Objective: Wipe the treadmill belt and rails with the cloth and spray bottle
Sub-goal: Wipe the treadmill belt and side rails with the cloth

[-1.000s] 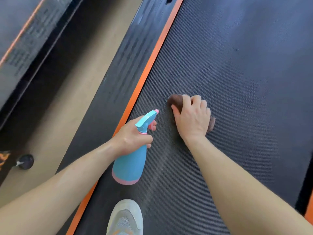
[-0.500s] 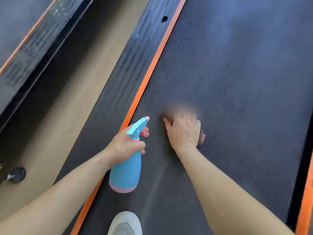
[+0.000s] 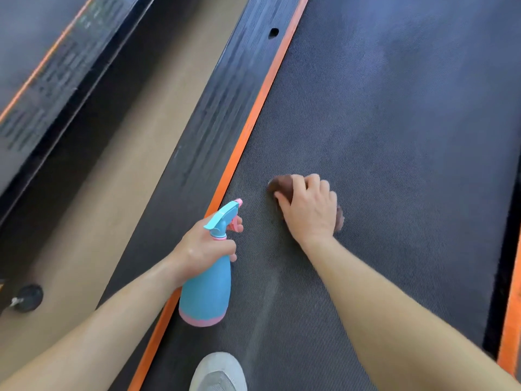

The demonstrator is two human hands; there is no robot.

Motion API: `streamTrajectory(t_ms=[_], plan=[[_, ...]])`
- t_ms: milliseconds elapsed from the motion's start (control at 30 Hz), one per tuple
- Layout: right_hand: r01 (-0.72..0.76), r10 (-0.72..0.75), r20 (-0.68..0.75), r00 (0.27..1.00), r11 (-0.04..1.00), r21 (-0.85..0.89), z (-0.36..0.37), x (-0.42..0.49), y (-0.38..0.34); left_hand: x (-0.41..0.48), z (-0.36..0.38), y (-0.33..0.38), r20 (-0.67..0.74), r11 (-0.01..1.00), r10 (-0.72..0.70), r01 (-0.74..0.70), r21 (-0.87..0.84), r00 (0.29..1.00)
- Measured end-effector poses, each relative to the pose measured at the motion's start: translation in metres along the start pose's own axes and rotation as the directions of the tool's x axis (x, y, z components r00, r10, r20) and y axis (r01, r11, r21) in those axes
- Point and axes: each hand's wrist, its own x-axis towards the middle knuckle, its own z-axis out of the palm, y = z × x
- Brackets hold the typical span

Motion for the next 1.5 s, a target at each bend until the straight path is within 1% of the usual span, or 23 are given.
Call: streamTrajectory(t_ms=[67,133,200,300,367,467,533,567,633,700,767,800,867,967,1067,1133,1233,1267,1300,1333,1400,1433,1500], plan=[[-0.015,0.015,0.015,1.0,1.0,0.008,-0.001,-0.029,-0.007,0.0,-0.004,0.001,-0.009,1.0,-0.003,0.003,-0.008,1.0],[0.114,-0.114,0.04,0.993,0.993,0.018,-0.004,-0.081,-0.01,0.001,-0.007,0.001,-0.024,1.0,-0.006,0.006,-0.011,1.0],[0.281,-0.283,0.078,0.956,0.959,0.043,-0.005,-0.12,-0.007,0.001,-0.008,0.0,-0.038,1.0,-0.012,0.012,-0.003,0.999],[0.389,-0.391,0.092,0.916,0.92,0.039,-0.003,-0.099,-0.001,-0.004,-0.006,-0.001,-0.033,1.0,-0.017,0.017,-0.013,0.999],[0.366,-0.366,0.066,0.928,0.931,0.022,0.0,-0.065,-0.006,-0.008,-0.005,-0.004,-0.028,0.999,-0.033,0.033,-0.02,0.999],[0.181,-0.181,0.051,0.982,0.983,0.008,0.004,-0.014,-0.016,-0.016,-0.006,-0.009,-0.015,0.997,-0.071,0.071,0.007,0.997],[0.069,-0.069,0.051,0.996,0.998,0.008,0.005,-0.017,-0.026,-0.02,-0.007,-0.014,-0.017,0.996,-0.084,0.085,0.023,0.996],[0.056,-0.056,0.045,0.997,0.998,0.01,0.005,-0.032,-0.031,-0.022,-0.008,-0.016,-0.028,0.996,-0.087,0.088,0.022,0.996],[0.171,-0.172,0.031,0.985,0.985,0.036,0.002,-0.078,-0.036,-0.025,-0.01,-0.021,-0.045,0.996,-0.088,0.089,0.029,0.995],[0.382,-0.389,0.08,0.918,0.92,0.09,0.001,-0.115,-0.032,-0.029,-0.01,-0.024,-0.057,0.995,-0.09,0.092,0.027,0.994],[0.52,-0.531,0.123,0.838,0.847,0.109,0.0,-0.106,-0.025,-0.034,-0.01,-0.027,-0.067,0.996,-0.089,0.089,0.008,0.994],[0.545,-0.552,0.129,0.824,0.834,0.087,0.0,-0.088,-0.025,-0.036,-0.01,-0.028,-0.069,0.996,-0.084,0.085,0.002,0.994],[0.48,-0.482,0.092,0.872,0.876,0.039,0.005,-0.043,-0.036,-0.04,-0.01,-0.032,-0.067,0.997,-0.072,0.071,-0.014,0.995],[0.237,-0.237,0.077,0.968,0.971,0.017,0.012,0.019,-0.061,-0.045,-0.016,-0.038,-0.063,0.997,-0.072,0.07,-0.02,0.995],[0.122,-0.125,0.091,0.988,0.992,0.029,0.011,0.003,-0.076,-0.044,-0.021,-0.041,-0.071,0.995,-0.096,0.096,0.0,0.993],[0.226,-0.228,0.063,0.972,0.973,0.034,0.006,-0.041,-0.07,-0.042,-0.024,-0.041,-0.087,0.994,-0.113,0.113,-0.005,0.99],[0.508,-0.513,0.109,0.852,0.858,0.069,0.004,-0.08,-0.045,-0.038,-0.022,-0.036,-0.066,0.991,-0.134,0.134,0.001,0.989],[0.554,-0.557,0.128,0.821,0.83,0.059,0.003,-0.079,-0.035,-0.037,-0.02,-0.035,-0.056,0.991,-0.136,0.136,0.001,0.989],[0.552,-0.551,0.138,0.823,0.833,0.037,0.0,-0.076,-0.027,-0.036,-0.018,-0.034,-0.043,0.991,-0.135,0.135,0.003,0.99],[0.501,-0.498,0.133,0.857,0.865,0.014,-0.002,-0.072,-0.02,-0.036,-0.016,-0.032,-0.032,0.991,-0.136,0.136,0.01,0.99],[0.295,-0.294,0.092,0.951,0.955,0.009,-0.006,-0.07,-0.009,-0.036,-0.012,-0.028,-0.004,0.988,-0.15,0.15,0.026,0.989],[0.203,-0.204,0.076,0.976,0.979,0.021,-0.006,-0.071,-0.005,-0.036,-0.011,-0.028,0.008,0.988,-0.148,0.148,0.032,0.989],[0.133,-0.135,0.066,0.989,0.991,0.026,-0.005,-0.075,-0.001,-0.036,-0.009,-0.027,0.014,0.989,-0.14,0.139,0.045,0.99]])
